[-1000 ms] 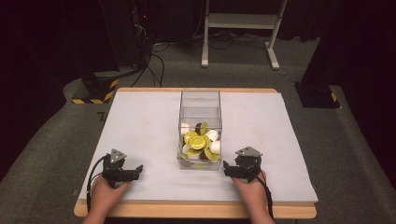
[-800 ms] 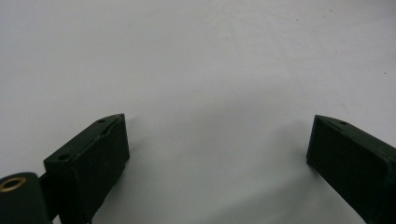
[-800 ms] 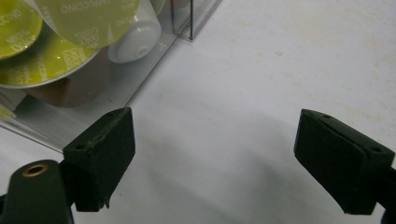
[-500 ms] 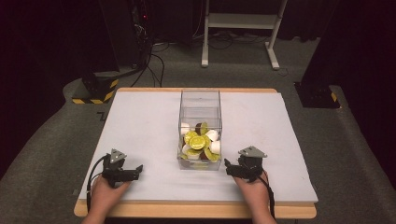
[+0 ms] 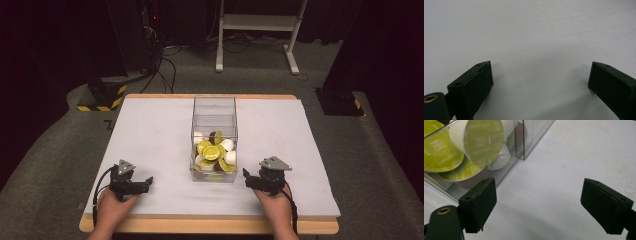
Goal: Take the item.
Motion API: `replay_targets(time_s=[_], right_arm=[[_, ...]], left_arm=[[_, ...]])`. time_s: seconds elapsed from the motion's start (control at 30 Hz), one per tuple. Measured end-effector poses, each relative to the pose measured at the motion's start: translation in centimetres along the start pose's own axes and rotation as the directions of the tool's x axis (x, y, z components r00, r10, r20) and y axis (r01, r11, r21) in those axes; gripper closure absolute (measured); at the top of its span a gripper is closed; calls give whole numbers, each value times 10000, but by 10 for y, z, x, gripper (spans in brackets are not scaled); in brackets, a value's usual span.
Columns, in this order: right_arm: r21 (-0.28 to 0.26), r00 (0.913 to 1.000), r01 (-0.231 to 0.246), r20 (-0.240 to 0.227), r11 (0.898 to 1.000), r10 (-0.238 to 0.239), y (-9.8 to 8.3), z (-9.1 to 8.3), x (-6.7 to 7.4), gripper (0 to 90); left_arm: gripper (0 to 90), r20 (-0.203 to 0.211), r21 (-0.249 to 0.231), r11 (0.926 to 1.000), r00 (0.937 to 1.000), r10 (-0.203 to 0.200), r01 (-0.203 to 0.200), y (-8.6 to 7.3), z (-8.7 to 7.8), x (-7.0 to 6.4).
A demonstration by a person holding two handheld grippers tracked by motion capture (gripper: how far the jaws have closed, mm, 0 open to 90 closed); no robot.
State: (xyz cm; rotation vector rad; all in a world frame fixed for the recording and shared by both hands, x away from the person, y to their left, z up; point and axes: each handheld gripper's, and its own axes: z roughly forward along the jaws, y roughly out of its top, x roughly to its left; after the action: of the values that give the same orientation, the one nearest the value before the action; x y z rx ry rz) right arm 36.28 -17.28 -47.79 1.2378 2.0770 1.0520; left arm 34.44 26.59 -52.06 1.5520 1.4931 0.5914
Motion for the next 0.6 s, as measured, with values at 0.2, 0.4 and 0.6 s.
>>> replay_targets(time_s=[0.2,0.4,0.6], right_arm=[[-206,9999,-30,101,9998,32,1,-5,0,138],[-538,9998,62,211,9985,-50,3,-11,0,143],[-755,9995,184,256,9970,-165,6,-16,1,144]], left_arm=[[58,3,6,10000,10000,-2,2,0,0,0],[59,4,11,10000,10000,7,-7,0,0,0],[58,-8,7,10000,10000,7,-7,0,0,0]])
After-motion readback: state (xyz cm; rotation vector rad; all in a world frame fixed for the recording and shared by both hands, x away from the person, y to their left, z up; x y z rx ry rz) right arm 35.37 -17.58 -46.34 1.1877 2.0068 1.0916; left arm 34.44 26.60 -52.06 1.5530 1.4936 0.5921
